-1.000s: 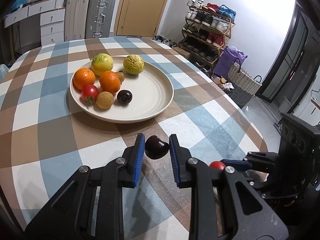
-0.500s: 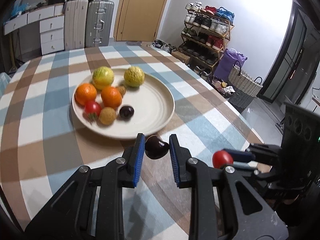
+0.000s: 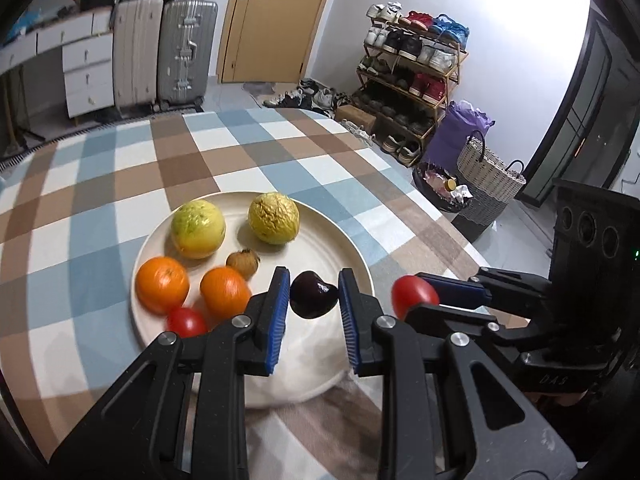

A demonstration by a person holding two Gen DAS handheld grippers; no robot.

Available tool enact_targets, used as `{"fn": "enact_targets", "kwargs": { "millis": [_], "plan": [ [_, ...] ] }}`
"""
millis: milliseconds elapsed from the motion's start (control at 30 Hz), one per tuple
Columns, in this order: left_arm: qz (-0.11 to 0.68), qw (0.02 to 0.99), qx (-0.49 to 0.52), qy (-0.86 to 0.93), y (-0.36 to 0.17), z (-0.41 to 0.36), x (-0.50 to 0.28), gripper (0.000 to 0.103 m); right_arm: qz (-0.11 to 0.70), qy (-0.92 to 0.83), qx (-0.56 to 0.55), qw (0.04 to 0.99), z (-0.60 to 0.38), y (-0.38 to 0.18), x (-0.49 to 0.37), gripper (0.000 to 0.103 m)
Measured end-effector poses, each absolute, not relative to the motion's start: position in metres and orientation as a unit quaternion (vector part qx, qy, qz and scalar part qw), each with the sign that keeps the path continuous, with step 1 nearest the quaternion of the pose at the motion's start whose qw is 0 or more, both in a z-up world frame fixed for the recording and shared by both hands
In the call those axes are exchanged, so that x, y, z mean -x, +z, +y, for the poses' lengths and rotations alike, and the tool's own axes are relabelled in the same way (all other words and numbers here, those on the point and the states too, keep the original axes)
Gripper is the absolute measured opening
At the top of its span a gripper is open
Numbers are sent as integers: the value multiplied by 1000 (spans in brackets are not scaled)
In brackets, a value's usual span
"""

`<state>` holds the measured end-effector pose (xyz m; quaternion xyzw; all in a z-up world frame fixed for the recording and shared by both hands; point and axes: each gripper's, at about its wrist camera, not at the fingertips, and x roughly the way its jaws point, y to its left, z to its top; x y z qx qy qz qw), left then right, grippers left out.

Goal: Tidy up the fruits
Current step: 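Carry plum and tomato onto the plate and open both grippers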

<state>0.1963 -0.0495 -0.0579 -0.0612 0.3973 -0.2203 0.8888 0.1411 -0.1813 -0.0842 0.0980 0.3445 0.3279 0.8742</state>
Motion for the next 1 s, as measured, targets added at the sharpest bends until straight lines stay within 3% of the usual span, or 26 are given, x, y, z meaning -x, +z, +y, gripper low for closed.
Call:
{"fn": "enact_targets", "kwargs": {
  "millis": [867,933,1000],
  "plan": [
    [450,862,67,-224,-101,-65,-276,23,402,306,-72,860,-156,-124,-225,30],
    [449,864,64,-220,-98,-65,-275,25,399,302,-70,863,-157,-122,-224,33],
    [444,866,66,-220,-93,-63,-271,34,391,296,-73,868,-161,-118,-221,48]
  ]
}}
